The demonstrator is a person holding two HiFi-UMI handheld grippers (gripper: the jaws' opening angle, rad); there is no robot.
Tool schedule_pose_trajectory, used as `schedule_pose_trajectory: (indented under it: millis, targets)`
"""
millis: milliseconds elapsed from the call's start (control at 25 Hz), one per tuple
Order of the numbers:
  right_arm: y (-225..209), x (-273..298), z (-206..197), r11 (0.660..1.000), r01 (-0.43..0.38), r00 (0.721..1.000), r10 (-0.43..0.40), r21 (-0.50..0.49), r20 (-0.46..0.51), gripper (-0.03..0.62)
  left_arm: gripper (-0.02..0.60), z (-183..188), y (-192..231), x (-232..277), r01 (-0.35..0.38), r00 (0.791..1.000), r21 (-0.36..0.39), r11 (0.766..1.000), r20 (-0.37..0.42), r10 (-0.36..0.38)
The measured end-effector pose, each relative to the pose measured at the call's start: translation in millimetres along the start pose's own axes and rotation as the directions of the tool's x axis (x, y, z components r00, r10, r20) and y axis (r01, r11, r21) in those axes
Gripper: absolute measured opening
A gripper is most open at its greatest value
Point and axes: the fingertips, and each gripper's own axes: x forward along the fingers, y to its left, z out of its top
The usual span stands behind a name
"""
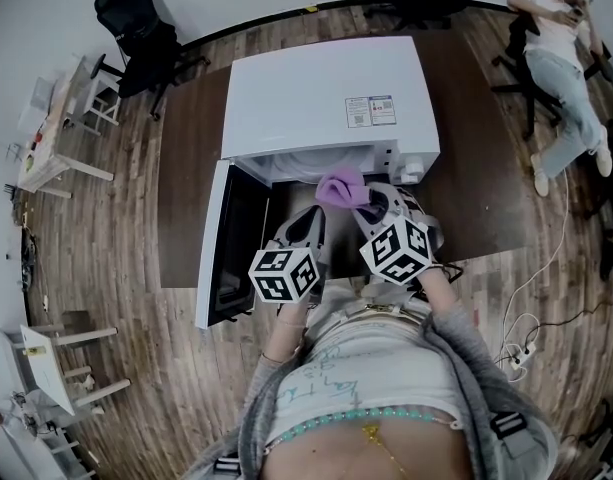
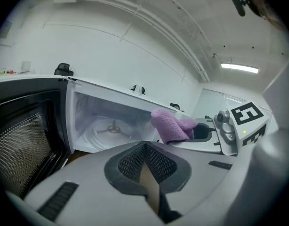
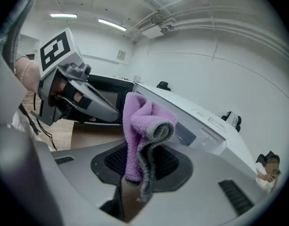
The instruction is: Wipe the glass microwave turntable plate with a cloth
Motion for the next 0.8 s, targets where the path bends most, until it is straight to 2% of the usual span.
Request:
schedule_pose_trajectory:
  millis: [320, 560, 800]
  targets:
    - [-4.1, -17.3, 14.1, 0.990, -0.030, 0.996, 0.018, 0.139, 0.087, 0.124, 0.011, 18.6, -17.0, -12.1, 0.002, 0.999, 0.053, 0.999, 0.050, -0.004]
    - [-11.1, -32.2, 26.9, 0.979, -0.058, 0.988, 0.028, 0.194, 0.154, 0.123, 0.011, 31.8, -31.5, -15.2, 0.013, 0.997, 0.072, 0.997, 0.072, -0.018]
    - [-16.8, -50.2, 37.5, 0.965, -0.082, 0.976, 0.027, 0.249, 0.215, 0.124, 0.011, 48.0, -46.7, -19.2, 0.036, 0.991, 0.102, 0.994, 0.128, -0.049]
